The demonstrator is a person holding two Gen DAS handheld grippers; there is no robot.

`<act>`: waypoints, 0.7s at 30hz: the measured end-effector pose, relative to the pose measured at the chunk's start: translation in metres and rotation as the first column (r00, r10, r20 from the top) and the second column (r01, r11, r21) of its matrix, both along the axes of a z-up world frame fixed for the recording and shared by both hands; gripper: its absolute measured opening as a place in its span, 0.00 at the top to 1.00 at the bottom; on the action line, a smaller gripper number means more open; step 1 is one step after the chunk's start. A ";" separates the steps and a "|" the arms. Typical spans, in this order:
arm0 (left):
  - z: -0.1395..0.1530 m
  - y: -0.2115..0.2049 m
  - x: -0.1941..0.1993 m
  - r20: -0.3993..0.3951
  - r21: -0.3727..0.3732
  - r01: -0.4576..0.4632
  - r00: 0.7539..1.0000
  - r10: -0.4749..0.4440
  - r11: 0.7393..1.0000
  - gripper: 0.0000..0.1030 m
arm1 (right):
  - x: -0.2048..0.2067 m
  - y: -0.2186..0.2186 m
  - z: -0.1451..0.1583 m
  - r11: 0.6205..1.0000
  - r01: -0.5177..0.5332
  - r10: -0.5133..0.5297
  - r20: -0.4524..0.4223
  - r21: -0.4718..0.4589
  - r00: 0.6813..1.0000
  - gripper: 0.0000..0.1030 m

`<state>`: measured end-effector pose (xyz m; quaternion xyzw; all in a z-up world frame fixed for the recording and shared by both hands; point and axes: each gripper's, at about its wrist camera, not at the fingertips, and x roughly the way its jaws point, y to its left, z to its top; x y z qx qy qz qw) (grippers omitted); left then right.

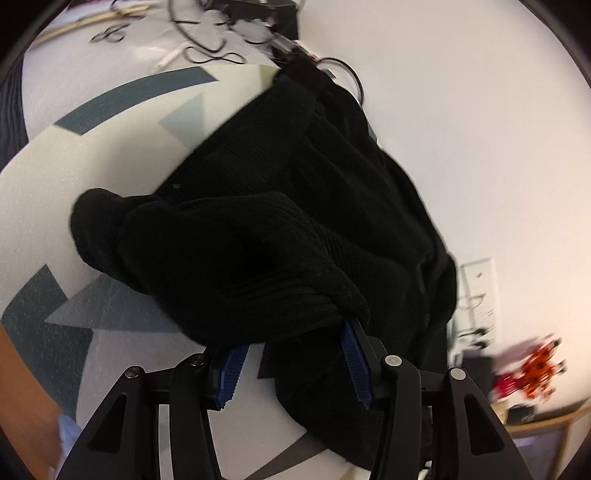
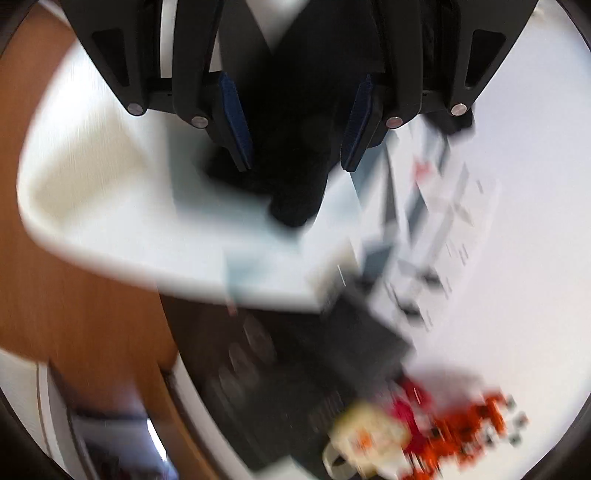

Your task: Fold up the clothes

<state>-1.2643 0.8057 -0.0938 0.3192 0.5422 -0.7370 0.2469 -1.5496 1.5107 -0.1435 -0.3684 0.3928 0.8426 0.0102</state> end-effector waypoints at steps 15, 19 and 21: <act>-0.017 0.000 0.029 -0.032 0.099 -0.089 0.995 0.092 0.991 0.37 | 0.038 -0.001 -0.037 0.994 -0.080 0.066 0.168 0.076 0.983 0.47; -0.024 -0.007 0.025 -0.027 0.120 -0.073 0.997 0.077 0.990 0.37 | 0.021 -0.025 -0.029 0.974 -0.134 0.098 0.194 0.180 0.976 0.47; -0.032 -0.012 0.028 -0.020 0.115 -0.059 0.998 0.062 0.992 0.37 | 0.014 -0.032 -0.032 0.971 -0.160 0.119 0.223 0.178 0.968 0.88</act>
